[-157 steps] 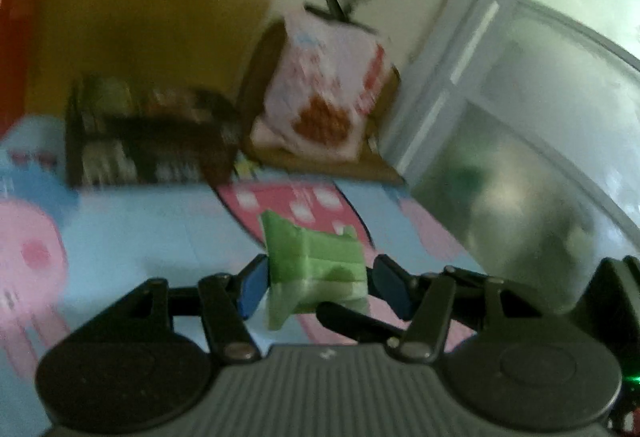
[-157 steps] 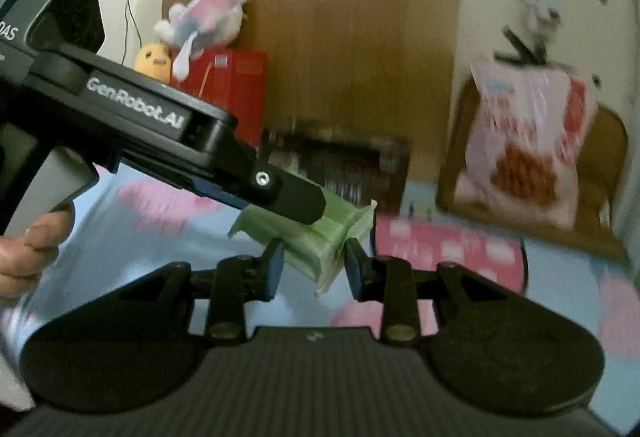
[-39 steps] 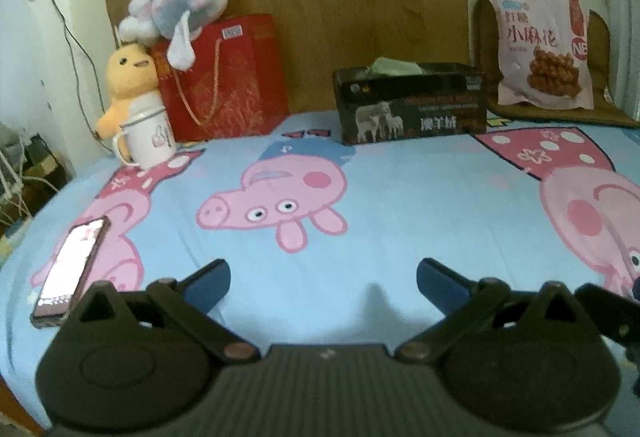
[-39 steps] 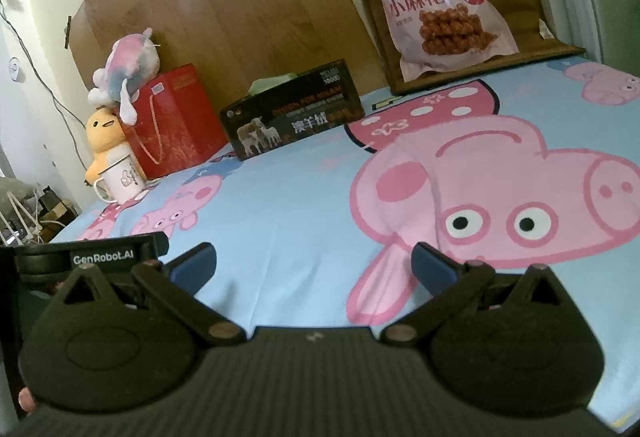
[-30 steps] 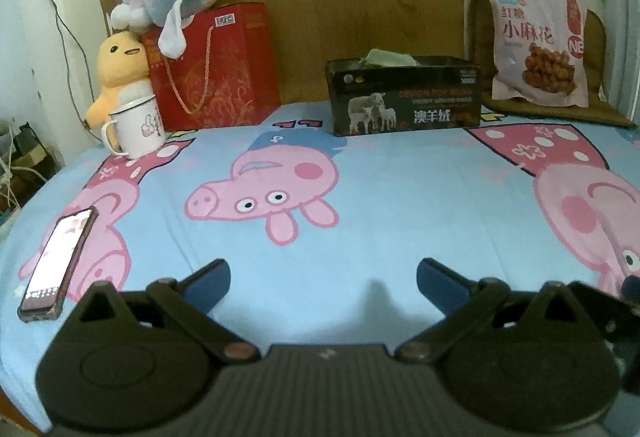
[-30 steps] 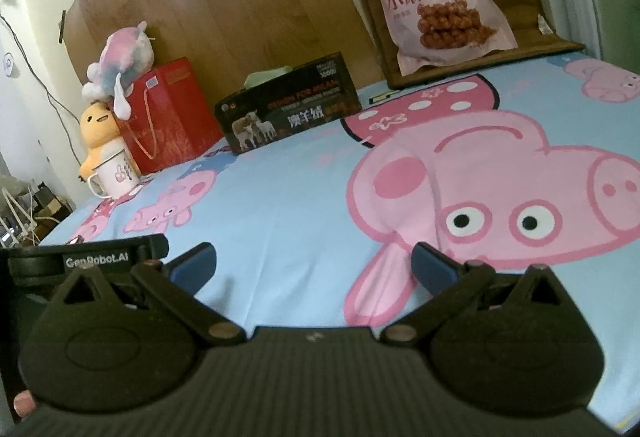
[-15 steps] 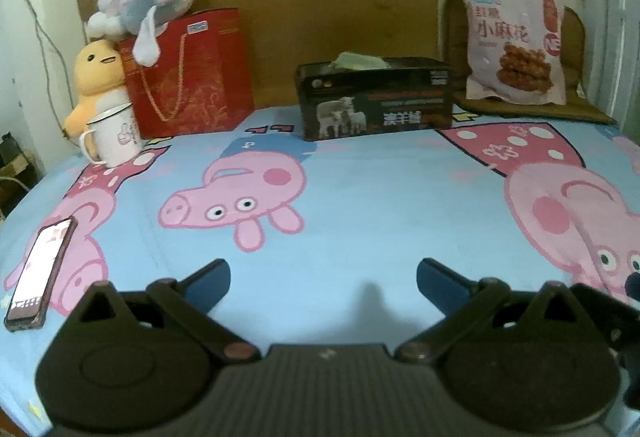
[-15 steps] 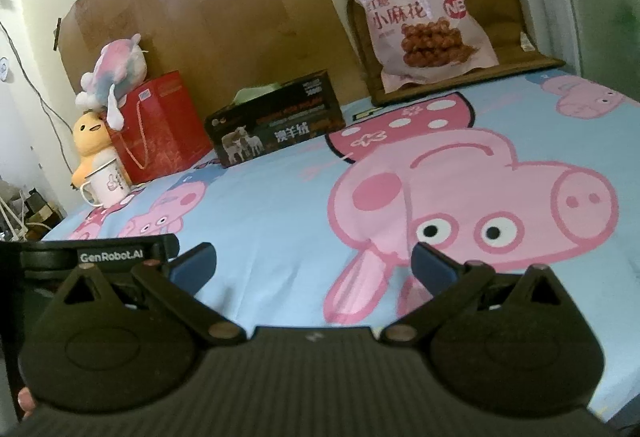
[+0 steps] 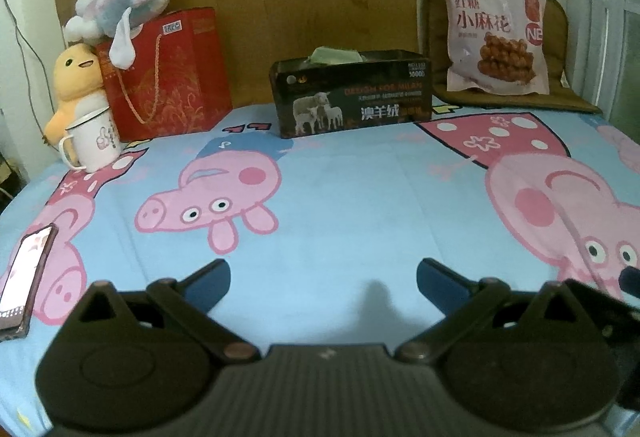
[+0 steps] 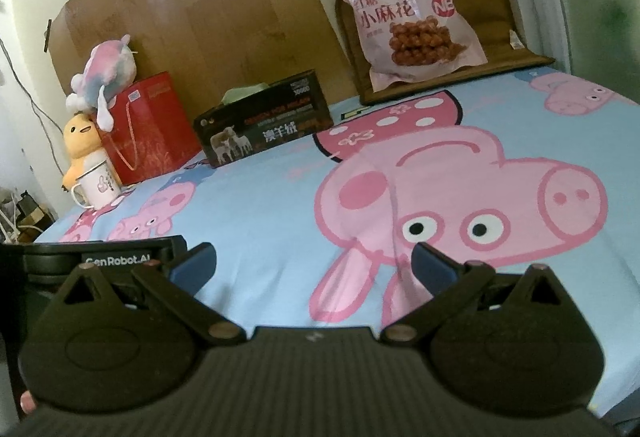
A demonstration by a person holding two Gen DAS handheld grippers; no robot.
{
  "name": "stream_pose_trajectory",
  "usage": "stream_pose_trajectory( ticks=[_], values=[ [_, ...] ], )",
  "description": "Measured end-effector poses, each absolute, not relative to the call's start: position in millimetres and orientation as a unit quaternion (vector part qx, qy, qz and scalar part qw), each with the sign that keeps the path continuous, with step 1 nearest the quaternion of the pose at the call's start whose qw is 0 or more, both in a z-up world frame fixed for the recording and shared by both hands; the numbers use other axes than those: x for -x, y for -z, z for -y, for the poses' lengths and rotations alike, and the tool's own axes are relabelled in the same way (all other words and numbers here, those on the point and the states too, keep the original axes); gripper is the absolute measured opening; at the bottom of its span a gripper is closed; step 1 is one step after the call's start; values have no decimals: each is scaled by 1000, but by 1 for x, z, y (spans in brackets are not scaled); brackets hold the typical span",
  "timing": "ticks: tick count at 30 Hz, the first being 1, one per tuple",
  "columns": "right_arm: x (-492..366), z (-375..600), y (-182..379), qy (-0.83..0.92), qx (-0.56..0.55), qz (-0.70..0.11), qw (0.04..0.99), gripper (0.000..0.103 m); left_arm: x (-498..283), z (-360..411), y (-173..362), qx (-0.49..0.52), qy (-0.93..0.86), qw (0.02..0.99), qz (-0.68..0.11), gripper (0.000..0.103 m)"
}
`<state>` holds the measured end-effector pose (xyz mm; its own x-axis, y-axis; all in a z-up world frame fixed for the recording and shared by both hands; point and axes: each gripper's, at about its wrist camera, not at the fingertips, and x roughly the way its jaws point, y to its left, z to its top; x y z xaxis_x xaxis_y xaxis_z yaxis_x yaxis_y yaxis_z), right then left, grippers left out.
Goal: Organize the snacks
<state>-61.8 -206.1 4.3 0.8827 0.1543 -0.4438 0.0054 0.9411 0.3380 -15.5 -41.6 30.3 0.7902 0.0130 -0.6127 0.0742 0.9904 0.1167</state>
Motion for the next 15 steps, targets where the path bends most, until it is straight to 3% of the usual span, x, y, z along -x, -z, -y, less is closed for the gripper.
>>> stream_pose_trajectory(
  ticks=[15],
  values=[
    [59, 218, 0, -20, -173, -248, 953, 103, 1, 56, -30, -74, 40, 941, -326, 103]
  ],
)
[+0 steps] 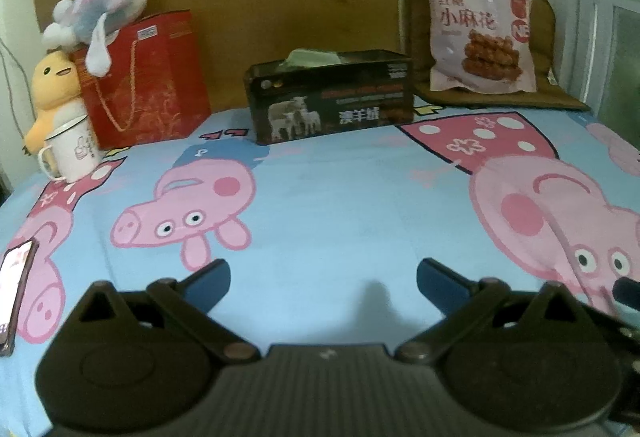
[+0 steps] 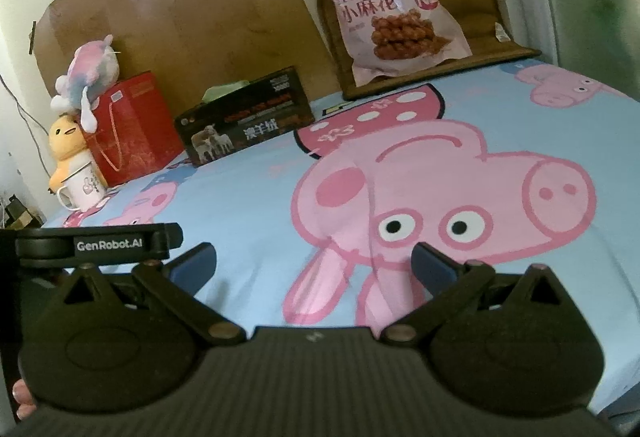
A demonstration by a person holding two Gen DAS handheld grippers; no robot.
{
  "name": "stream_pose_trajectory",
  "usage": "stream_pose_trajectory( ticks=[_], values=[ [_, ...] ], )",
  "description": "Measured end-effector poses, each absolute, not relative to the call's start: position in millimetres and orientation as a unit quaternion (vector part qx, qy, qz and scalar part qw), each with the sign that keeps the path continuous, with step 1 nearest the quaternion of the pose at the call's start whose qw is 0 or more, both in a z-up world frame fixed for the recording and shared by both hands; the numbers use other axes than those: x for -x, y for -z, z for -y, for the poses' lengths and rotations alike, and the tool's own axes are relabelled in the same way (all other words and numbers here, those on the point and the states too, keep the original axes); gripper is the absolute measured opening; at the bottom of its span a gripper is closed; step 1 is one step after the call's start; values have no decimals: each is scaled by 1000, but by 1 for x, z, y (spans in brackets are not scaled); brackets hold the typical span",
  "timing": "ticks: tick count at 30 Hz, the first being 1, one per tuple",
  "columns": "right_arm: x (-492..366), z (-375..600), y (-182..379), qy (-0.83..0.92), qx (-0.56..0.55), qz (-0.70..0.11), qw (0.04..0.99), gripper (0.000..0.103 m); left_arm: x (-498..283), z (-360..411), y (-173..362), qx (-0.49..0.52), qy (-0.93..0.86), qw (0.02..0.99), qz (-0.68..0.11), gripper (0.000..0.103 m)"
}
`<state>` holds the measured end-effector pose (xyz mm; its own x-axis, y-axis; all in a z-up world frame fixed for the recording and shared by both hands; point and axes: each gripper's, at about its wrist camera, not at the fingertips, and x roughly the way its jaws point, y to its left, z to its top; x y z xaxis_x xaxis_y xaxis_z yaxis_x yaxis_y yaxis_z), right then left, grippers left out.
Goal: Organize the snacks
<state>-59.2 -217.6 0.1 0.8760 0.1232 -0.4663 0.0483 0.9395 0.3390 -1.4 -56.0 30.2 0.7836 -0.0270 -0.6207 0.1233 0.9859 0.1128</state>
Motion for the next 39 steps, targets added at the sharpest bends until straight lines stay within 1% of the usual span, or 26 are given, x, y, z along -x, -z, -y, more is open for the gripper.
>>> stream_pose_trajectory(
  ticks=[17, 39],
  values=[
    [57, 225, 4, -16, -176, -250, 952, 103, -3, 66, -26, -83, 50, 939, -331, 103],
    [45, 202, -10, -79, -160, -244, 953, 103, 6, 20, -35, -69, -26, 943, -325, 103]
  ],
)
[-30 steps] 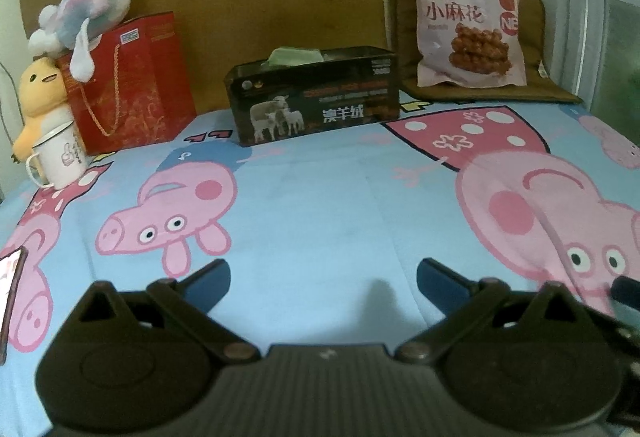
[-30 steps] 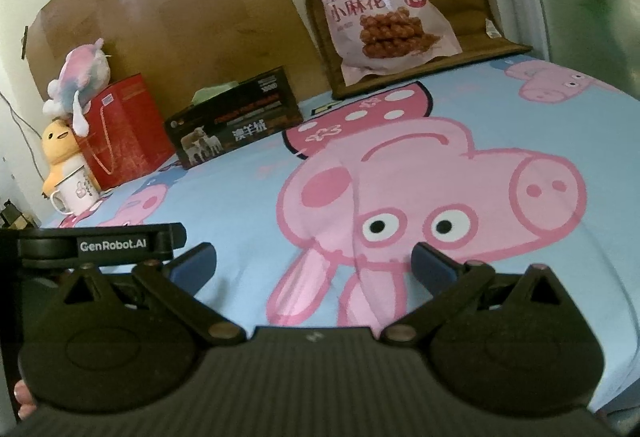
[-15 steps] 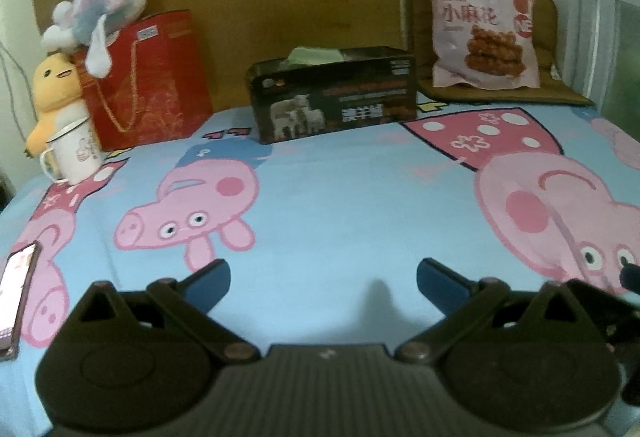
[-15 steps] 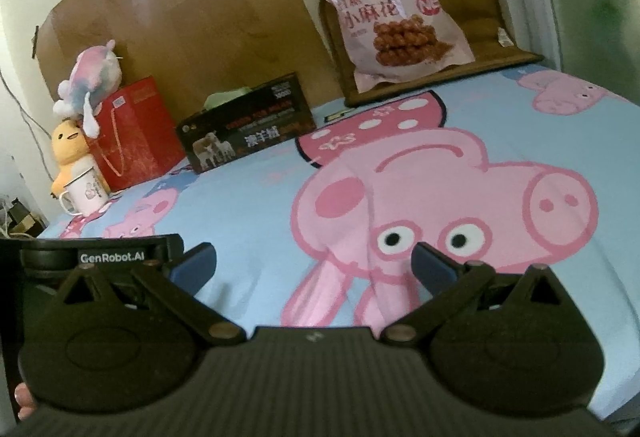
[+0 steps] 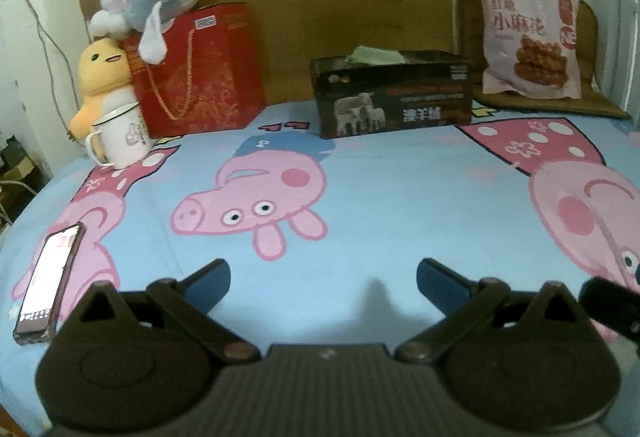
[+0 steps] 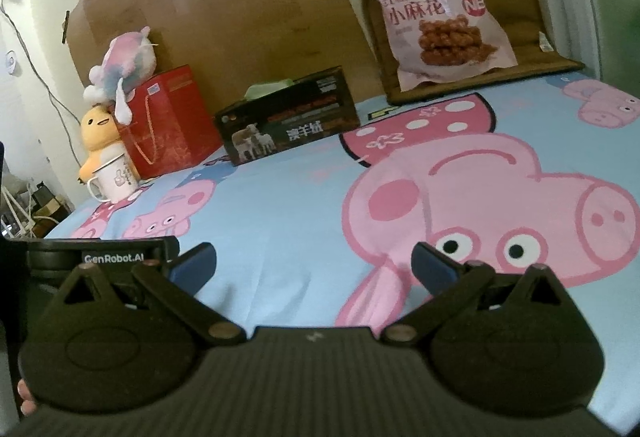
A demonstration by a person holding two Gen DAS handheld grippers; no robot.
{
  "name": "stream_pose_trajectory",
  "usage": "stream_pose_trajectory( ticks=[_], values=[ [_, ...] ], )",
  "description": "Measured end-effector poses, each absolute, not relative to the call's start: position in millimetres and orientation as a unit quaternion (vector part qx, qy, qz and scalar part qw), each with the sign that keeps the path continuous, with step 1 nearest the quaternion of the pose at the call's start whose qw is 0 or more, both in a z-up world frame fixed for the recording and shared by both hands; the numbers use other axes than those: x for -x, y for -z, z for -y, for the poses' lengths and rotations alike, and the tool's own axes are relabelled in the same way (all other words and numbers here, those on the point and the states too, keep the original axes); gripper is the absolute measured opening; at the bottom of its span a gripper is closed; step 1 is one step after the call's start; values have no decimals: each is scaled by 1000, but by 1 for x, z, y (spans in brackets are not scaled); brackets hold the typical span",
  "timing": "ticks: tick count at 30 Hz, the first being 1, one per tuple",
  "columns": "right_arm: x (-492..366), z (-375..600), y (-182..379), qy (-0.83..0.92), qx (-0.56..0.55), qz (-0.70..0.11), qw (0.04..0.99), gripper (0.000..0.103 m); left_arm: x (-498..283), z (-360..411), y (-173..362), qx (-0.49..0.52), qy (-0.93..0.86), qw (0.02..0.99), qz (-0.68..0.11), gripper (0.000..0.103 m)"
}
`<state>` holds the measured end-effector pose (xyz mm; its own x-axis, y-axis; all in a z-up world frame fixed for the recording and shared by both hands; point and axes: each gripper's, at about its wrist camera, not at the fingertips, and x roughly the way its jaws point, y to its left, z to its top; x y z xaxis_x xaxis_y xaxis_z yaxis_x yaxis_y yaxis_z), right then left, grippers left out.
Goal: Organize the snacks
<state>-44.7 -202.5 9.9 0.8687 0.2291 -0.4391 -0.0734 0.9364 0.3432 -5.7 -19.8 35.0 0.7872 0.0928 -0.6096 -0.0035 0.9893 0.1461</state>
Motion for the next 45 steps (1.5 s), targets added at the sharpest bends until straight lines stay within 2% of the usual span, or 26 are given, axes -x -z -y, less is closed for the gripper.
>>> stream_pose_trajectory(
  ticks=[45],
  values=[
    [41, 200, -8, -86, -169, -248, 950, 103, 5, 18, -29, -85, -36, 941, -324, 103]
  ],
)
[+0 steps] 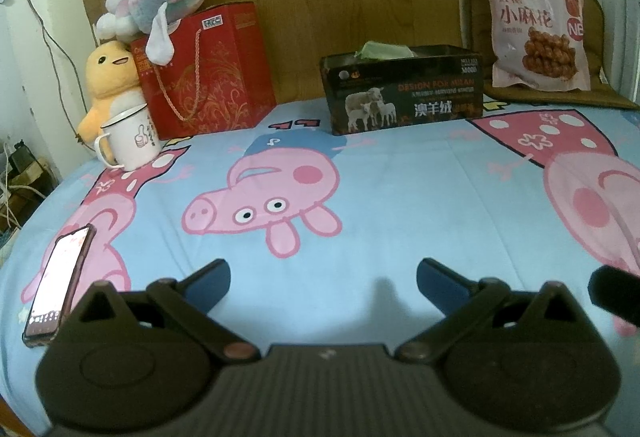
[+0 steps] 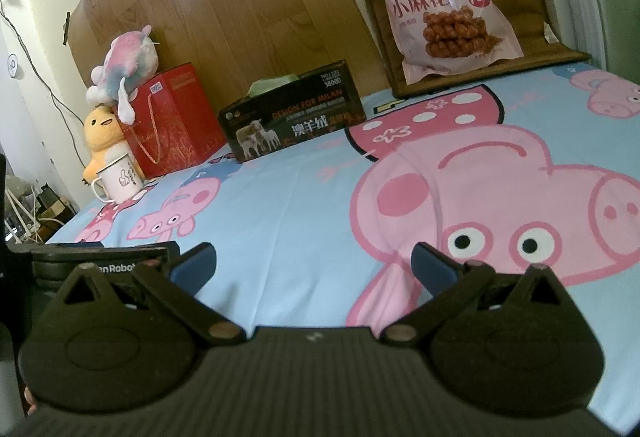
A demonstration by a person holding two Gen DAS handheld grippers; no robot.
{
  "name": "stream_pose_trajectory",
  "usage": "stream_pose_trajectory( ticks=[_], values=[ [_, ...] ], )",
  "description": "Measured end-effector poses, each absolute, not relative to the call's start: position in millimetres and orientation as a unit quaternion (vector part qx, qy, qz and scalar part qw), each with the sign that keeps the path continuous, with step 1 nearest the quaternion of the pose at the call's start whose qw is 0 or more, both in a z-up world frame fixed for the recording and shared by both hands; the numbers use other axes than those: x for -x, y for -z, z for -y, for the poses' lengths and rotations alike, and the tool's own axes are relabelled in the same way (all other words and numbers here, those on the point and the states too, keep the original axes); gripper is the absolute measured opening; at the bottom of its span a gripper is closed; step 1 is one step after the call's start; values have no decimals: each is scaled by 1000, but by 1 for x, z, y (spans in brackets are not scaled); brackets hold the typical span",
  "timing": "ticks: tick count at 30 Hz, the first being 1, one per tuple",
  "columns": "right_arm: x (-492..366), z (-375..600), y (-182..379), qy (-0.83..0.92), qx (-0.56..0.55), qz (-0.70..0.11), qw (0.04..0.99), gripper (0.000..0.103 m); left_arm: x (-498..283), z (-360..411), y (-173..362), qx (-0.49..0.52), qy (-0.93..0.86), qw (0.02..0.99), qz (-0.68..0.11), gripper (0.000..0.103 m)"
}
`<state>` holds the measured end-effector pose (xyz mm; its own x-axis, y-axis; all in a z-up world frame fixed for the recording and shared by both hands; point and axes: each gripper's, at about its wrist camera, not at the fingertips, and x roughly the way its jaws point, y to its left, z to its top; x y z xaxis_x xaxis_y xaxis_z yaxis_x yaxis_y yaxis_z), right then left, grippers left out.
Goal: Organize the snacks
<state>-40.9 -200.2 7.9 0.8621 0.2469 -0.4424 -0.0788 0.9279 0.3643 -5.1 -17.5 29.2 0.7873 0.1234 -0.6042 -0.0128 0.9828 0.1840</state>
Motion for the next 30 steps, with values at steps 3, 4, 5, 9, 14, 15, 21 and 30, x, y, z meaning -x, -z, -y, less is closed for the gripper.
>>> stream_pose_trajectory(
  ticks=[3, 4, 5, 9, 14, 15, 21, 30],
  values=[
    [41, 200, -8, -86, -169, -248, 950, 103, 5, 18, -29, -86, -36, 941, -324, 103],
    [40, 200, -8, -86, -169, -248, 950, 103, 5, 18, -29, -86, -36, 941, -325, 103],
    [40, 200, -8, -86, -169, -249, 950, 103, 5, 18, -29, -86, -36, 941, -325, 103],
    [41, 200, -8, -85, -170, -249, 950, 103, 5, 18, -28, -86, -36, 941, -325, 103],
    [41, 201, -7, -85, -171, -249, 949, 103, 4, 19, -27, -88, -34, 941, -326, 103],
    [41, 201, -7, -85, -171, -249, 949, 103, 4, 19, -27, -88, -34, 941, -326, 103],
    [41, 201, -7, -85, -171, -249, 949, 103, 4, 20, -27, -89, -34, 941, -326, 103],
    [40, 201, -7, -85, -171, -250, 949, 103, 1, 20, -25, -88, -28, 939, -332, 103]
  ],
)
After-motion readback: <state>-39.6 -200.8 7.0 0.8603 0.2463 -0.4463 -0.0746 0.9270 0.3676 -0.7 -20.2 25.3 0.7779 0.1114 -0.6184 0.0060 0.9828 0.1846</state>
